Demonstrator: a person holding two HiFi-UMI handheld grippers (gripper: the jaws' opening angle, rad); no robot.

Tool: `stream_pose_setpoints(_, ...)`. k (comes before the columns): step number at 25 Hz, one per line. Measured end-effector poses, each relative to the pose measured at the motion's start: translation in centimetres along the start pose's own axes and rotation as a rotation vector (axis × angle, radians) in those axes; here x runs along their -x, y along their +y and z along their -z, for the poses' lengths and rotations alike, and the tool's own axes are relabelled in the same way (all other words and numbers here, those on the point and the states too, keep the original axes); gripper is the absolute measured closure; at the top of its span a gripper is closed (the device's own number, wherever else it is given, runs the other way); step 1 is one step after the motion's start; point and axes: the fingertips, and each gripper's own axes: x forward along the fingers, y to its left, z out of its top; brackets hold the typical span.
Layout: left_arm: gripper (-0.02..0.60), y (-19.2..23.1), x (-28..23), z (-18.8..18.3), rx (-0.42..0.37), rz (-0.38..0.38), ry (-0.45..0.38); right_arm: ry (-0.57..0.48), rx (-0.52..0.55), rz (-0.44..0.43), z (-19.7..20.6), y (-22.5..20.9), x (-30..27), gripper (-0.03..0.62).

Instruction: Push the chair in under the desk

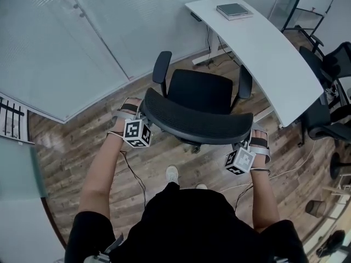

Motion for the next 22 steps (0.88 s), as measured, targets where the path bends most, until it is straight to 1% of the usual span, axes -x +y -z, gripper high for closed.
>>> stream_pose_setpoints(2,0.258,1.0,-1.0,0.2,0.005,0.002,-0.036,0.021,-0.014,0.004,-0.2,-0.3,-0.7,0.161)
stream_pose_setpoints(5,0.258,2.2,-2.5,0.7,-0.02,0.019,-0.062,0.053,-0.038,0.009,-0.4,-0.7,-1.7,0.16)
stream_pose_setpoints(8,0.258,3.7,-4.2,1.4,-0.048,0.031,-0.087,0.087,-0.062,0.034,-0.9,-1.5,-2.8,0.16)
stream_pose_setpoints(12,0.258,5.7,-6.3,2.7,-0.089,0.043,-0.105,0.132,-0.082,0.065,-1.7,-2.1,-4.3,0.161)
stream_pose_setpoints(19,0.258,8.6,-10.2,3.7,-0.158,0.072,-0.129,0.193,-0.127,0.041,-3.0,-3.0,-5.9,0.161)
stream_pose_setpoints(22,0.258,9.4,-11.3,3.6,-0.168,0.075,-0.14,0.211,-0.134,0.059,-2.5,-3.6,-6.6,0.16)
